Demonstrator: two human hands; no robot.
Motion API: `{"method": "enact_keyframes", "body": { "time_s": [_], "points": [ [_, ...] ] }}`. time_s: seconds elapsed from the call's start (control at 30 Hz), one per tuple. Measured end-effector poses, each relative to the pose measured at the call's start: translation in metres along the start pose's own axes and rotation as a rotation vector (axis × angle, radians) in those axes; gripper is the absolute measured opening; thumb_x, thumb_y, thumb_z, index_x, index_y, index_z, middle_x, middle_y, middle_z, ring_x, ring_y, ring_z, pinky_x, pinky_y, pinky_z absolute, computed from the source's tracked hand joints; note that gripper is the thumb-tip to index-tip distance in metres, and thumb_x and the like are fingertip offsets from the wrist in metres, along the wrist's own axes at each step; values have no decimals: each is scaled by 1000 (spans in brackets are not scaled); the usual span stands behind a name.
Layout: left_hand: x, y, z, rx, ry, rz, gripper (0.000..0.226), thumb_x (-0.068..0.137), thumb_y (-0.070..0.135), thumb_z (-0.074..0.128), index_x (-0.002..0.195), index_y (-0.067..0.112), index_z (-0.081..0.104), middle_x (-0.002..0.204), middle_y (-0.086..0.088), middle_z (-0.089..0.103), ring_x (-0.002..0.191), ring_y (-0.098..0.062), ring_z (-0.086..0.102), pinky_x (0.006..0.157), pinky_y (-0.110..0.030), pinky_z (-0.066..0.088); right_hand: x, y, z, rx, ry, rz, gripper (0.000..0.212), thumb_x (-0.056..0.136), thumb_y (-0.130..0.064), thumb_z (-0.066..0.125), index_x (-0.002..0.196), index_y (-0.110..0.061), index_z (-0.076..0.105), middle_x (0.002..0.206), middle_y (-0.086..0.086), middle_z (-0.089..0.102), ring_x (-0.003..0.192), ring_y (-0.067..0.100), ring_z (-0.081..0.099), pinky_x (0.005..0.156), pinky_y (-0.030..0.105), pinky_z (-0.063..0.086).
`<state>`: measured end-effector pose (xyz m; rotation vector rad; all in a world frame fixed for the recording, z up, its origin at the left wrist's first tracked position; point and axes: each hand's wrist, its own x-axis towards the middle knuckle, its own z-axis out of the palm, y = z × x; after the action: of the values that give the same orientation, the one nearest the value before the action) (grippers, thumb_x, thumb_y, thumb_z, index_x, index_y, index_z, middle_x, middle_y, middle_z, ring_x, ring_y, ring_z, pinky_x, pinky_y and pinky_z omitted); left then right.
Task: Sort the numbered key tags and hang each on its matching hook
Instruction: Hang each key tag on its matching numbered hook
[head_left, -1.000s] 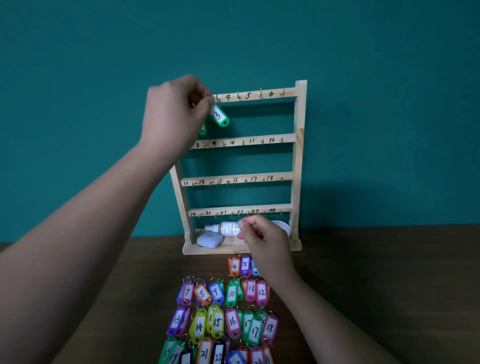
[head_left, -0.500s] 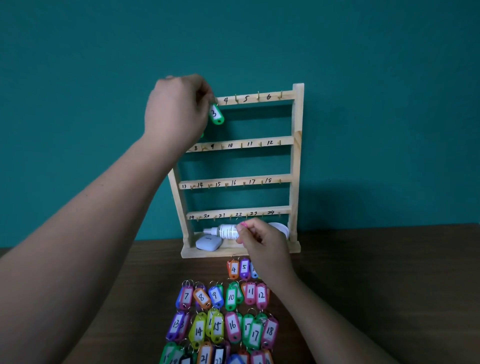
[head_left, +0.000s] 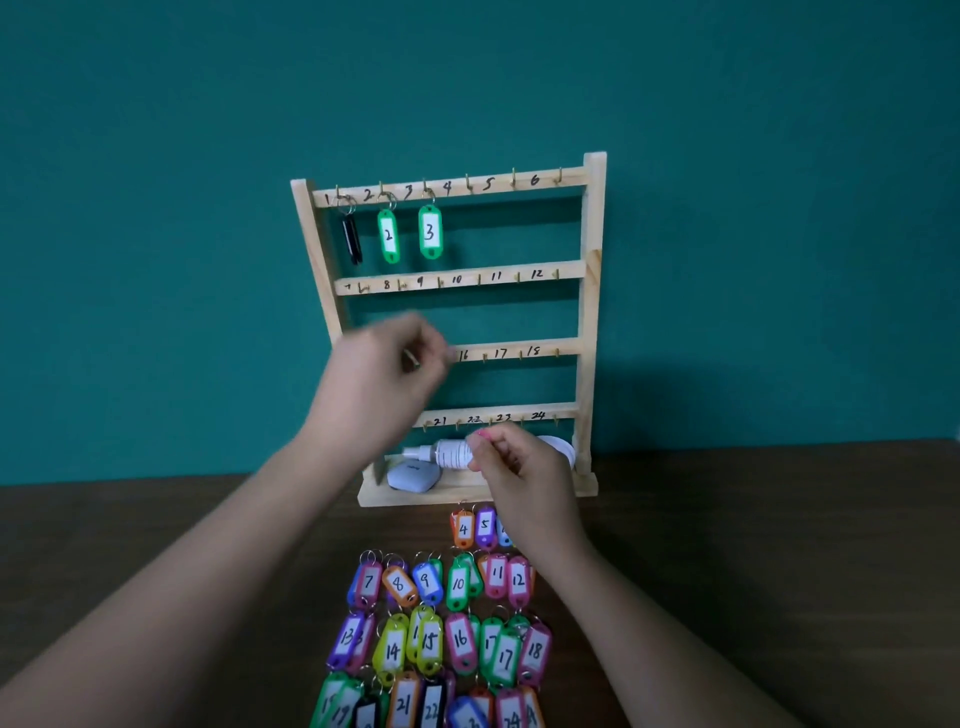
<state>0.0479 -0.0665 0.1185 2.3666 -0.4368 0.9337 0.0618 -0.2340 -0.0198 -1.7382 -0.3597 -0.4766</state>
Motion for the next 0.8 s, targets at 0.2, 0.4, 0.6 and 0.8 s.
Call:
{"method": "enact_keyframes", "body": {
  "time_s": [0.2,0.4,0.6,0.8],
  "points": [
    [-47,-22,41,-97,-207,-175,9,95,34,73,86,34,74,83,22,74,81,3,69,68,-11,49,-1,-1,-2,-21,9,-61,13,108,-32,63,101,-28,73,79,-11,70,69,6,64,58,16,44],
    [-50,-25,48,-181,-185,-215,6,96,38,72,90,39,73,89,21,72,75,-9,68,63,-19,49,-1,1,-3,-53,2,-94,12,108,-29,64,102,-24,74,79,-10,70,72,10,67,59,20,46],
    [-42,-20,40,-213,-154,-144,10,97,38,74,89,33,74,82,17,74,69,-5,66,58,-13,44,-1,1,-1,-14,9,-54,14,107,-36,66,105,-26,75,86,-14,73,84,7,72,68,20,54],
    [0,-3,1,-178,52,-41,9,95,32,78,86,32,75,83,22,73,80,1,69,68,-8,46,-1,4,-1,5,3,-6,11,105,-34,67,100,-29,75,85,-12,74,85,8,71,73,26,56]
  ]
}}
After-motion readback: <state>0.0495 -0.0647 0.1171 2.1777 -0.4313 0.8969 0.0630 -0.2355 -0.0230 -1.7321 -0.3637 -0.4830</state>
